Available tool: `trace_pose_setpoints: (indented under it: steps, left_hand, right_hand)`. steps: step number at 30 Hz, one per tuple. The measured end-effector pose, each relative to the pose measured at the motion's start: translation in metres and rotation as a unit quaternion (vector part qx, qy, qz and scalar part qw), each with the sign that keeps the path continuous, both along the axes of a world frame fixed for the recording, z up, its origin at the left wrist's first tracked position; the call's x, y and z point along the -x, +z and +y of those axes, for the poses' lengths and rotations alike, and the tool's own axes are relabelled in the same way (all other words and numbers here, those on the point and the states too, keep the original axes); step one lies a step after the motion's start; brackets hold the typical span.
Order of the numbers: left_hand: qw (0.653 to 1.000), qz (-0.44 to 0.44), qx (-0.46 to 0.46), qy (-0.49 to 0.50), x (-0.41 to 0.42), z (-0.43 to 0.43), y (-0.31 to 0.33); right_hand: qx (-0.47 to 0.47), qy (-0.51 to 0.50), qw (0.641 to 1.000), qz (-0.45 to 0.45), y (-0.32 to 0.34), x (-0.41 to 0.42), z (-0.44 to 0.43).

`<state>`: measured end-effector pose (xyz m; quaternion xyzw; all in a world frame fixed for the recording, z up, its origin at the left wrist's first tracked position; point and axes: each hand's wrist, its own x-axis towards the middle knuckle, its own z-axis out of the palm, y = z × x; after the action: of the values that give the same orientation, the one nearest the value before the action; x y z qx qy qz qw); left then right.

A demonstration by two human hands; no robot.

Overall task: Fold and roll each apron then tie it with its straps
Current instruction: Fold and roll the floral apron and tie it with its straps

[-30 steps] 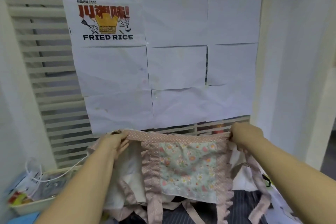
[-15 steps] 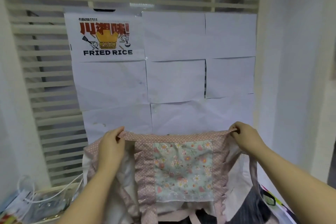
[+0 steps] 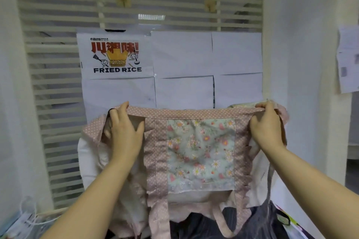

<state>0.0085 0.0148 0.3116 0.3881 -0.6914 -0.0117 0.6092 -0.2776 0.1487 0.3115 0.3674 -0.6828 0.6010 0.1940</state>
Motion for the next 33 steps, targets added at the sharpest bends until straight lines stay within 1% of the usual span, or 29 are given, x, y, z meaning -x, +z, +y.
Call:
trace_pose_setpoints:
  steps: [3,6,9,12,15,17,19,21,24,28,33]
  left_hand:
    - [0.997,-0.048,0.027,0.052,-0.004,0.009,0.011]
    - [0.995,-0.038,0.042,0.076,-0.011,0.019,0.03]
    - [0.995,-0.015,0.051,0.086,-0.012,0.02,0.045]
    - [0.996,-0.022,0.023,0.081,-0.008,0.008,0.037]
    - [0.995,-0.055,-0.038,0.068,0.002,-0.008,-0.005]
    - [0.989,-0.093,-0.095,0.065,0.009,-0.02,-0.049]
    - [0.978,-0.129,-0.15,0.061,0.014,-0.027,-0.097]
    - [0.96,-0.174,-0.209,0.068,0.019,-0.035,-0.145]
    - [0.932,-0.222,-0.279,0.068,0.028,-0.049,-0.207]
    - [0.915,-0.252,-0.308,0.065,0.044,-0.077,-0.239]
    - [0.911,-0.265,-0.308,0.079,0.081,-0.158,-0.236]
  right_hand:
    - [0.027,-0.04,0.998,0.03,0.012,-0.002,0.015]
    - [0.031,-0.07,0.995,0.061,0.036,-0.004,0.03]
    - [0.028,-0.07,0.992,0.096,0.056,-0.003,0.035]
    - [-0.001,-0.059,0.994,0.089,0.05,0.005,0.026]
    - [-0.074,-0.055,0.994,0.054,0.01,0.016,0.006]
    - [-0.141,-0.054,0.988,0.029,-0.032,0.026,-0.012]
    - [-0.19,-0.046,0.981,0.008,-0.076,0.036,-0.027]
    - [-0.252,-0.039,0.967,-0.021,-0.121,0.044,-0.043]
    - [-0.355,-0.035,0.933,-0.04,-0.183,0.059,-0.067]
    - [-0.418,-0.028,0.908,-0.017,-0.225,0.086,-0.101]
    - [-0.405,-0.043,0.911,0.058,-0.224,0.132,-0.181]
